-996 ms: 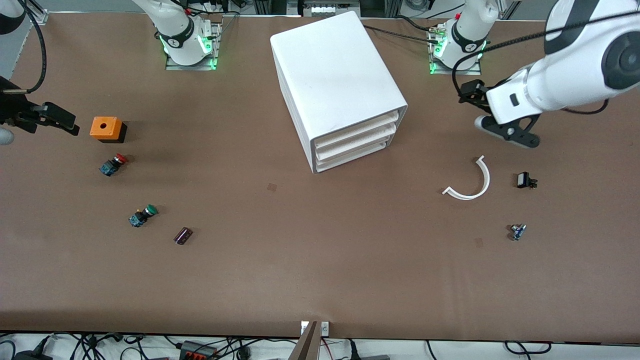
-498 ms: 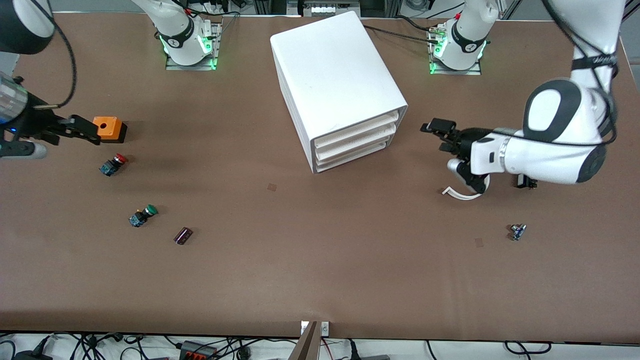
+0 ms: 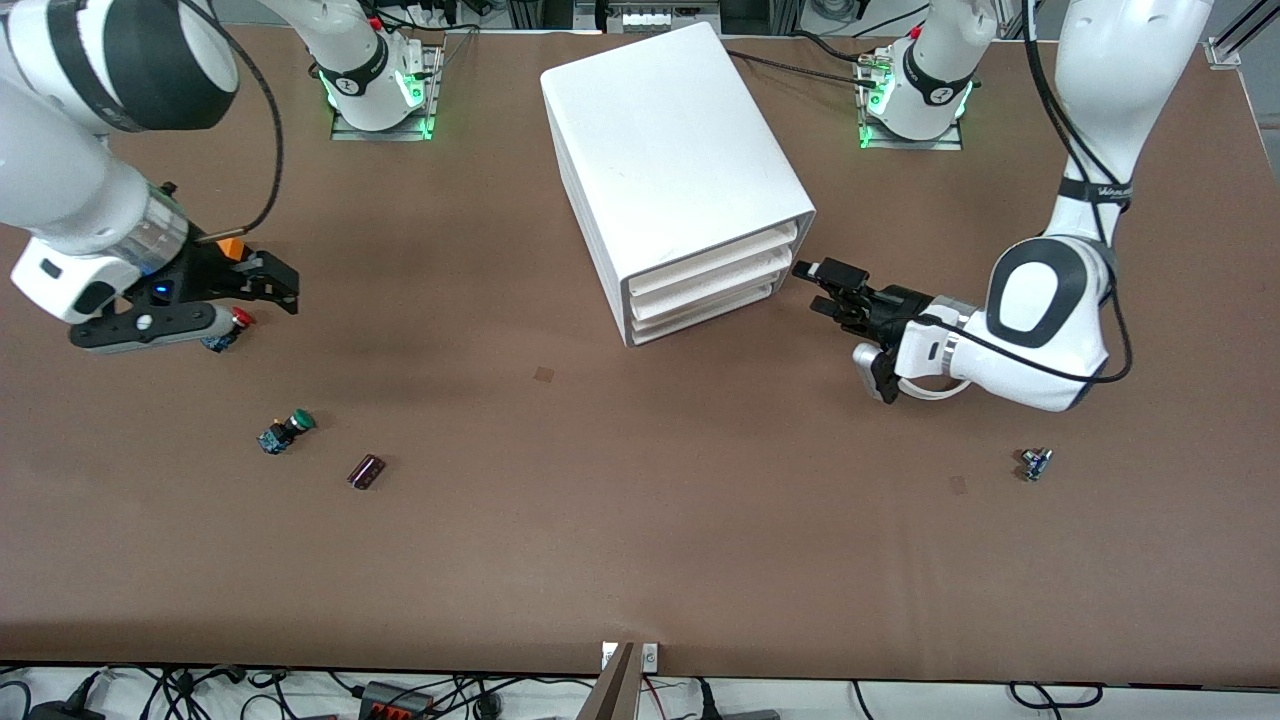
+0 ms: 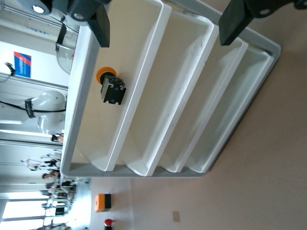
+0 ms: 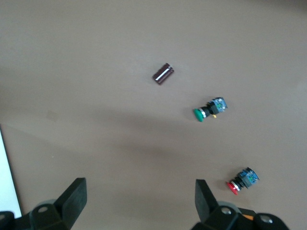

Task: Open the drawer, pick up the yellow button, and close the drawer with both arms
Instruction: 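Pull the drawer open with the left gripper while the right gripper approaches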

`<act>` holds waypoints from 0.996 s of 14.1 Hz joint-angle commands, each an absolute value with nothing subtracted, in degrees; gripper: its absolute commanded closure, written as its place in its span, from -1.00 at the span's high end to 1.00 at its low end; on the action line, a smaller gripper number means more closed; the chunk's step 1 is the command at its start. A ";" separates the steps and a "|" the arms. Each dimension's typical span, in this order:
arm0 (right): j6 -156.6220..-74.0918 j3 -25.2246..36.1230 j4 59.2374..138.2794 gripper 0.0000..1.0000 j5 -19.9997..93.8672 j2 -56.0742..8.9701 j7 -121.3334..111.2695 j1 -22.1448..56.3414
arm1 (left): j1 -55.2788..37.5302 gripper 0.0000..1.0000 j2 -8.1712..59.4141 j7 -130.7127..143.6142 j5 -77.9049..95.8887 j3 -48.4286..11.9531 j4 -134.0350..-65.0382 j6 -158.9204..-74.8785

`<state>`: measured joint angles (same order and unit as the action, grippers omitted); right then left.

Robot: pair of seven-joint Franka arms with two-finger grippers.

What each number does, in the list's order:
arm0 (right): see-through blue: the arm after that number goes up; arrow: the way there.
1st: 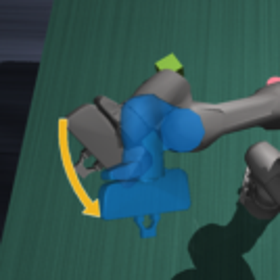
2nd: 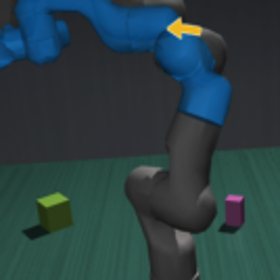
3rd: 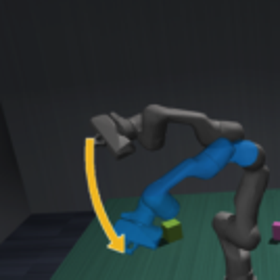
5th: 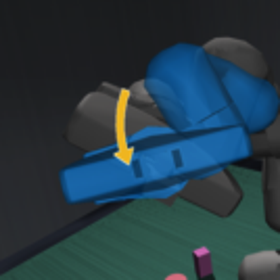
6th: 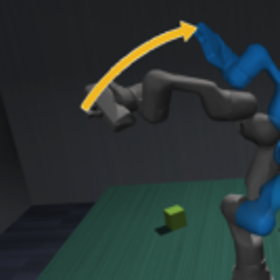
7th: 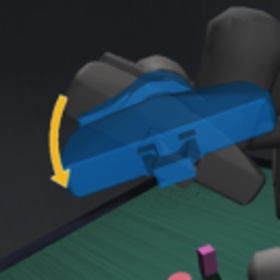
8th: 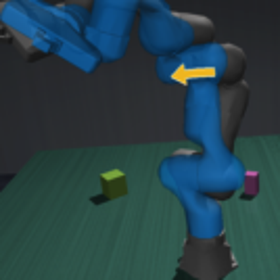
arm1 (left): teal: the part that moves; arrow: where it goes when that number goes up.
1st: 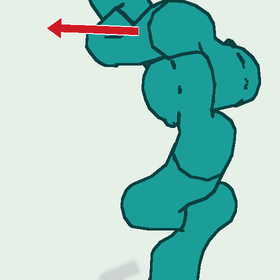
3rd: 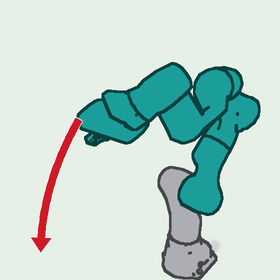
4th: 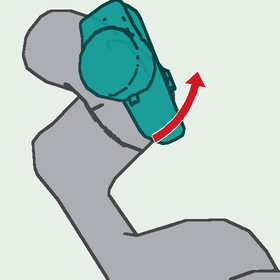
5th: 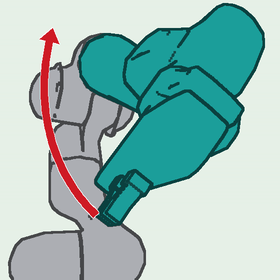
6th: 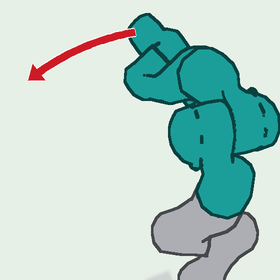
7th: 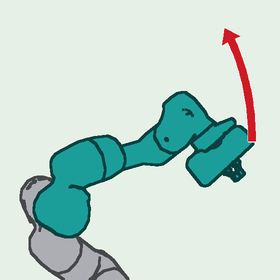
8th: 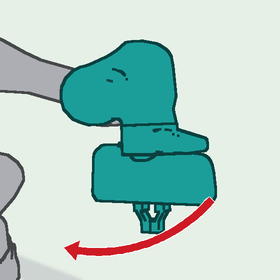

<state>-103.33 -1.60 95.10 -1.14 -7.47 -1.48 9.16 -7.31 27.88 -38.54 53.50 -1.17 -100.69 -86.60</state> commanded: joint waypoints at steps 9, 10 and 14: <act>-105.20 -1.32 85.43 1.00 -1.14 -16.08 6.50 21.79 | -7.65 0.19 28.39 -48.08 64.50 -3.60 -110.21 -86.84; -105.81 -1.32 85.43 1.00 -1.06 -16.17 7.29 21.88 | -7.73 0.19 28.39 -48.08 65.73 -3.69 -110.82 -86.84; -106.87 -1.32 85.25 1.00 8.06 -17.22 10.28 22.85 | -7.65 -0.05 28.56 -48.25 66.36 -5.10 -111.62 -86.92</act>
